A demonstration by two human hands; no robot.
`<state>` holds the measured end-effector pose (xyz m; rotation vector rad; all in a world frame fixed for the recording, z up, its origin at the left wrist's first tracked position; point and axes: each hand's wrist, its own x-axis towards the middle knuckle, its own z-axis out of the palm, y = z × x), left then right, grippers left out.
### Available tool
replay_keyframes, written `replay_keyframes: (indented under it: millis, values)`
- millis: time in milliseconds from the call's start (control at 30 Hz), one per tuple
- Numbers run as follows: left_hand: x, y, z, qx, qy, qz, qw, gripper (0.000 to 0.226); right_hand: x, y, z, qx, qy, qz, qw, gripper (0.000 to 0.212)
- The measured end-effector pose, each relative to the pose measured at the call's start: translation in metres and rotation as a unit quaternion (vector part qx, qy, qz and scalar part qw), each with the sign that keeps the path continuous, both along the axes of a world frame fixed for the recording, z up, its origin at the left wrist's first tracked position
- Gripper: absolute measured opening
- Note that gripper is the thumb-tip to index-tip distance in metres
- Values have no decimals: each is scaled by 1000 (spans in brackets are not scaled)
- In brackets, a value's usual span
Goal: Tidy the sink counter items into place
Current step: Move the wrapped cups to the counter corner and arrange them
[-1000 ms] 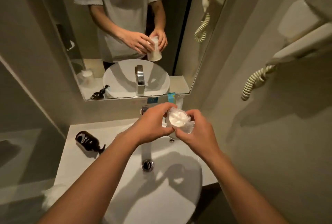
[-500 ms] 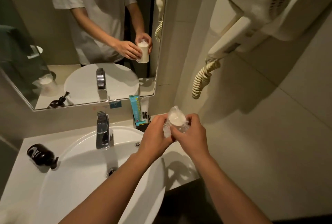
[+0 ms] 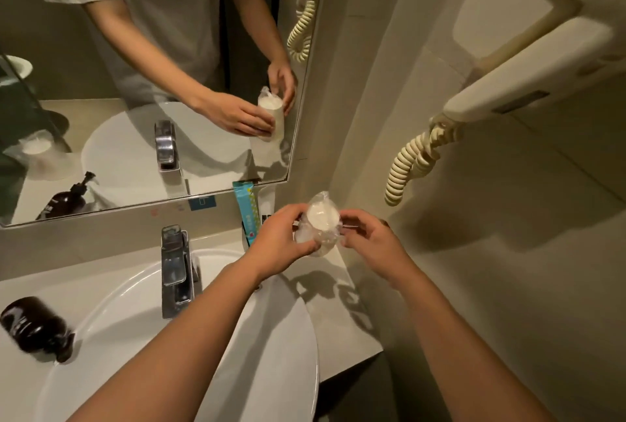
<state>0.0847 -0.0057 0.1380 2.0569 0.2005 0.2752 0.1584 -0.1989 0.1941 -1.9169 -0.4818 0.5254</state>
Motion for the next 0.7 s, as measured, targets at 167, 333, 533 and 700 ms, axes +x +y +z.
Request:
replay_keyframes:
  millis: [167,333,533,700]
  values:
    - [22,19,-10,-9,13,-22,1000,65,19,20,-13,14,7,-24,1000,24]
    - [36,25,-24,-23,40,-37,998,69,33,32,-27,5,22,-66,998,24]
    - [59,19,-32,-1,54,-37,998,71,55,32,-47,-7,38,-107,994,16]
    - [76,4,-43,-3,69,-17,997,67,69,33,-59,-24,26,-122,992,19]
